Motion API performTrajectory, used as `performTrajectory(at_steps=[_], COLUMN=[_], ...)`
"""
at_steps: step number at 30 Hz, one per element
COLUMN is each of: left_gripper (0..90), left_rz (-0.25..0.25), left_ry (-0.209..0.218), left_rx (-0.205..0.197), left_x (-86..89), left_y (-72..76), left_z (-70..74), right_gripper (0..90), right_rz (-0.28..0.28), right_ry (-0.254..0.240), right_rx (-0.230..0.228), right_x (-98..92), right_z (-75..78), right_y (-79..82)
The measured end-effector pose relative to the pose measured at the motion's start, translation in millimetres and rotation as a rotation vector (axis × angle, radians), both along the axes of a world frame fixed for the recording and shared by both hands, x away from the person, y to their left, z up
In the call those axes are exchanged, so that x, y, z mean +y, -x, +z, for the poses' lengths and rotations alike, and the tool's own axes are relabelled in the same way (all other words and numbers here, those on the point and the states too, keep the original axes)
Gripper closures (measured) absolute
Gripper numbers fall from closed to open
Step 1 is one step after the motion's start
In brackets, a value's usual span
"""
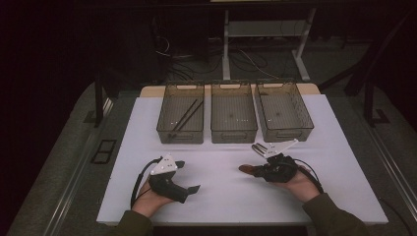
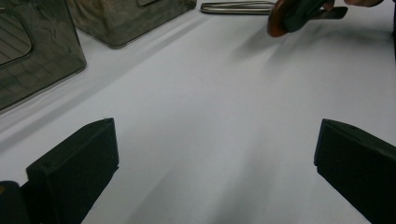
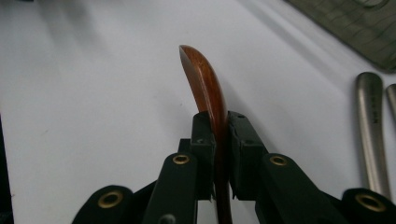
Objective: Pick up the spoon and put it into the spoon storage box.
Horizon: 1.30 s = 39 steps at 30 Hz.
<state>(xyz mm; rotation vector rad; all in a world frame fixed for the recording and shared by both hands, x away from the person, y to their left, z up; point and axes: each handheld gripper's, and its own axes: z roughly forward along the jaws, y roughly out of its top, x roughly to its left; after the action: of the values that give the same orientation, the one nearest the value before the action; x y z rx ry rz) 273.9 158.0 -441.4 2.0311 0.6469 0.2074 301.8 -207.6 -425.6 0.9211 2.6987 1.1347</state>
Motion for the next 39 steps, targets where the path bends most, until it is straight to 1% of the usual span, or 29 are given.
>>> performTrajectory(at_steps=[3,6,9,16,28,32,33,34,39], left_gripper=[0.0,0.0,0.0,0.0,0.0,0.0,0.0,0.0,0.0], left_rz=[-0.009,-0.011,-0.005,-0.01,-0.008,-0.007,-0.007,-0.007,-0.008], left_ry=[0.011,0.013,0.032,0.031,0.029,0.027,0.027,0.027,0.034], left_rx=[-0.004,-0.004,0.004,0.003,0.002,0.002,0.002,0.002,-0.002], left_x=[-0.4,0.0,1.0,0.3,-1.3,-0.5,-0.5,-0.6,-1.9], left_y=[0.6,0.8,0.6,1.8,1.5,1.2,1.2,1.2,1.0], left_z=[0.5,0.9,1.3,1.8,0.9,1.3,1.4,1.5,1.4], right_gripper=[80.5,80.5,80.5,80.5,80.5,80.5,80.5,80.5,80.5], right_rz=[-0.012,-0.027,-0.039,-0.071,-0.11,-0.124,-0.13,-0.134,-0.147], right_ry=[-0.011,-0.02,-0.027,-0.059,-0.088,-0.097,-0.104,-0.106,-0.109], right_rx=[-0.009,-0.009,-0.013,-0.029,-0.055,-0.054,-0.063,-0.059,-0.079], right_x=[-2.3,-3.8,-5.0,-8.1,-9.1,-8.3,-8.0,-7.9,-5.4], right_z=[4.6,8.2,12.3,24.2,38.5,44.2,46.0,47.4,56.5], right_y=[-2.9,-6.3,-10.4,-18.1,-34.6,-39.9,-42.1,-42.9,-50.3])
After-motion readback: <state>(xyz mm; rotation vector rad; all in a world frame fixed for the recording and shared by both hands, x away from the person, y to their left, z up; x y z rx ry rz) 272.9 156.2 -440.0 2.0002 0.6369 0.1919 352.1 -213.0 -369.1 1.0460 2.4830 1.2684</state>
